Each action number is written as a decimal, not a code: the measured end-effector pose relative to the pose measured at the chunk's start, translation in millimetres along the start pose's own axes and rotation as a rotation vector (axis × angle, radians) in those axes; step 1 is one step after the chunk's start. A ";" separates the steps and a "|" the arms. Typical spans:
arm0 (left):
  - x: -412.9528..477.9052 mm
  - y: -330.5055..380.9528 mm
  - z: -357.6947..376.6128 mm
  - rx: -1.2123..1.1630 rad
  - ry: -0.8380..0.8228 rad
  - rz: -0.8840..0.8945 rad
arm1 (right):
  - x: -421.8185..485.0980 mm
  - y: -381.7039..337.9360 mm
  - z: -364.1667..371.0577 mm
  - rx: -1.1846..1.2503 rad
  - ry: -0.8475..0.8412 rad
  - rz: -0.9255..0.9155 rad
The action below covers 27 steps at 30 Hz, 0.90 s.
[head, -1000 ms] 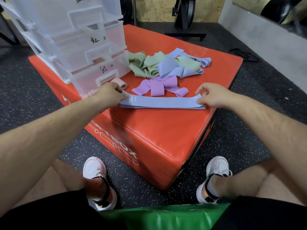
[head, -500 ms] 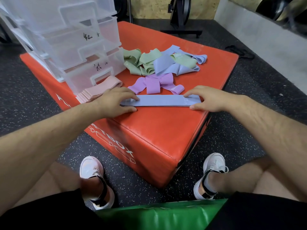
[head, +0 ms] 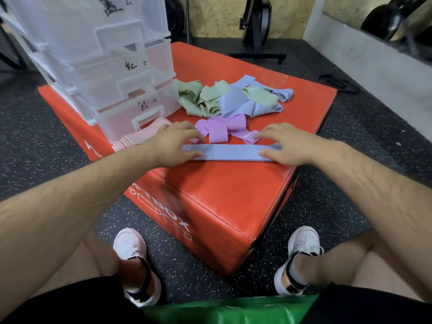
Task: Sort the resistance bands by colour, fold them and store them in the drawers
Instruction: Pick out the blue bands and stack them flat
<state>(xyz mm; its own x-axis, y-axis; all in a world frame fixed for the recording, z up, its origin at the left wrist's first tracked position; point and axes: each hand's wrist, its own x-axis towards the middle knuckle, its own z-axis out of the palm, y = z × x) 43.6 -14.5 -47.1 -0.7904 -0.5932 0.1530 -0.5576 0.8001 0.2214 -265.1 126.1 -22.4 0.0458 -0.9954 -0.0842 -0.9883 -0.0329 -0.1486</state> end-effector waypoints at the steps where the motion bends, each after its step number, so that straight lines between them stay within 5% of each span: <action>1: 7.1 4.0 -2.0 0.009 0.016 0.010 | 5.4 -6.6 -3.1 0.018 0.019 -0.020; 7: 62.6 31.3 -12.1 -0.003 0.053 0.049 | 48.1 -34.1 -26.4 0.106 0.079 -0.075; 20: 178.1 18.2 13.4 -0.156 0.014 -0.185 | 155.1 17.4 -7.5 0.226 0.090 0.288; 27: 192.0 23.5 15.5 -0.474 0.118 -0.291 | 179.3 17.3 -7.5 0.464 0.309 0.375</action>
<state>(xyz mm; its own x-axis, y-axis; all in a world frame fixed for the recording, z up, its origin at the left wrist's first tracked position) -125.2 -108.2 -27.5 -0.5723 -0.8109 0.1221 -0.5518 0.4910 0.6741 -275.1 -53.6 -32.7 -0.4004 -0.9142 0.0630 -0.7611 0.2935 -0.5785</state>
